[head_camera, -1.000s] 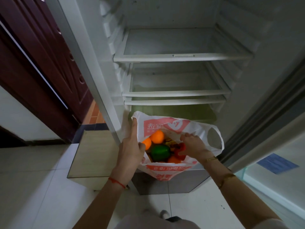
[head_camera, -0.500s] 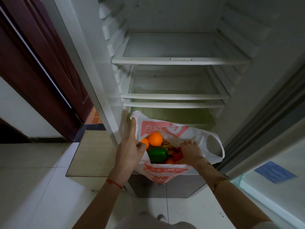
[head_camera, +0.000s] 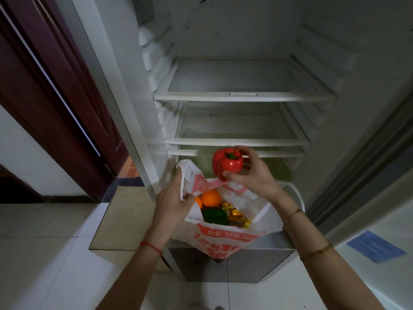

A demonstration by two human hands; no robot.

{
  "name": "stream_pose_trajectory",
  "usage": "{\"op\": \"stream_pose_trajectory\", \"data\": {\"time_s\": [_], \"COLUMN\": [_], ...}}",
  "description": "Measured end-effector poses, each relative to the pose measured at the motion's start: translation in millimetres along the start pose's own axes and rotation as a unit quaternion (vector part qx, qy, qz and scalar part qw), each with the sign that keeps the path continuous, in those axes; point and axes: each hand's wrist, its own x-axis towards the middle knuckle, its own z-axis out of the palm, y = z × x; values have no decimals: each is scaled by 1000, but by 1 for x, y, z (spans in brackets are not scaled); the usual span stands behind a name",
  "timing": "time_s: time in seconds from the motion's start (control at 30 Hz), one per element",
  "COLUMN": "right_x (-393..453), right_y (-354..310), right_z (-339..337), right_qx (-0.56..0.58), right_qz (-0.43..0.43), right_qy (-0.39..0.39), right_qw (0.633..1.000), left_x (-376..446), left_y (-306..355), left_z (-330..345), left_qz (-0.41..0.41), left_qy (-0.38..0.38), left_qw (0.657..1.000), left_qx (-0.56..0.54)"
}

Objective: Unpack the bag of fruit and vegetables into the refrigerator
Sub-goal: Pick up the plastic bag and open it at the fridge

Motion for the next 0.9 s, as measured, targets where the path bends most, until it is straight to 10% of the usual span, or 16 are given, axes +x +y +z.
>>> {"op": "stream_pose_trajectory", "data": {"time_s": [0.9], "right_x": [149], "right_y": [-46], "right_z": [71], "right_qx": [6], "right_qz": [-29], "right_qy": [46], "right_qw": [998], "left_x": [10], "left_y": [-14], "left_z": [-6], "left_qz": [59], "left_qy": [-46], "left_qw": [996], "left_qx": [-55]}}
